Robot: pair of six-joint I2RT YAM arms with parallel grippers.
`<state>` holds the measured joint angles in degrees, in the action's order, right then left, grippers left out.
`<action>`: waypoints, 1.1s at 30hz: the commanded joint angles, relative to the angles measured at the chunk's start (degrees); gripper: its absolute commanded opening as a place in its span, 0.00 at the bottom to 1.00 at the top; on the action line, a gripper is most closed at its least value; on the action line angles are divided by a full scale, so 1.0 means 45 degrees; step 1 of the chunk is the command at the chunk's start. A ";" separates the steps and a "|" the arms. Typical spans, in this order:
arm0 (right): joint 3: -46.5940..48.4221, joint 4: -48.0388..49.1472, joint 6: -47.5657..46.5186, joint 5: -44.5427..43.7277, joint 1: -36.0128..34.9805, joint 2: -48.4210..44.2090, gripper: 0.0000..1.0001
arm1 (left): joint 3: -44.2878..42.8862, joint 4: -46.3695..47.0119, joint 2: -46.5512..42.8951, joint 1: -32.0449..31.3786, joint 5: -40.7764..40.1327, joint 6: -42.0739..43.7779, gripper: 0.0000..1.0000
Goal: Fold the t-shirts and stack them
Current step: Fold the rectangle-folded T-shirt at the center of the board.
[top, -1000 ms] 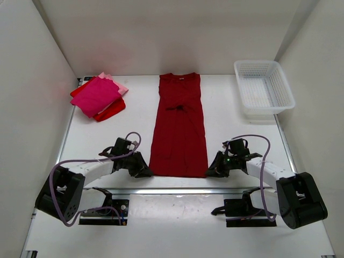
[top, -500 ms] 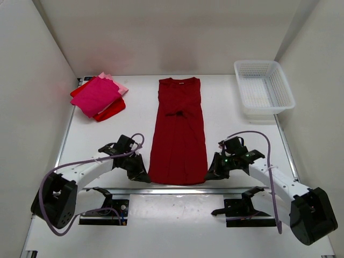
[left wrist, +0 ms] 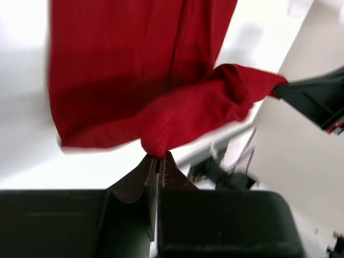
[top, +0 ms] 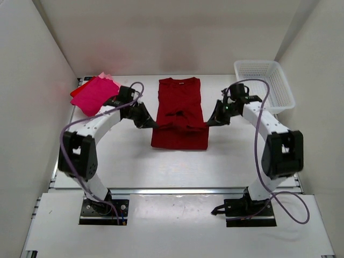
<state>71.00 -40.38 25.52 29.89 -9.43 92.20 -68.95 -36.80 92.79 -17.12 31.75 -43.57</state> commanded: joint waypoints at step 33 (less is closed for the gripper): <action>0.6586 -0.0970 -0.1921 -0.0023 -0.0753 0.4960 0.10 | -0.0970 0.3487 0.2231 -0.0861 -0.0905 -0.0727 0.32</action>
<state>102.54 -46.06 17.93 27.99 -7.75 118.13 -78.04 -22.96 103.61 -17.52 24.10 -47.00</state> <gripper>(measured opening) 0.179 0.320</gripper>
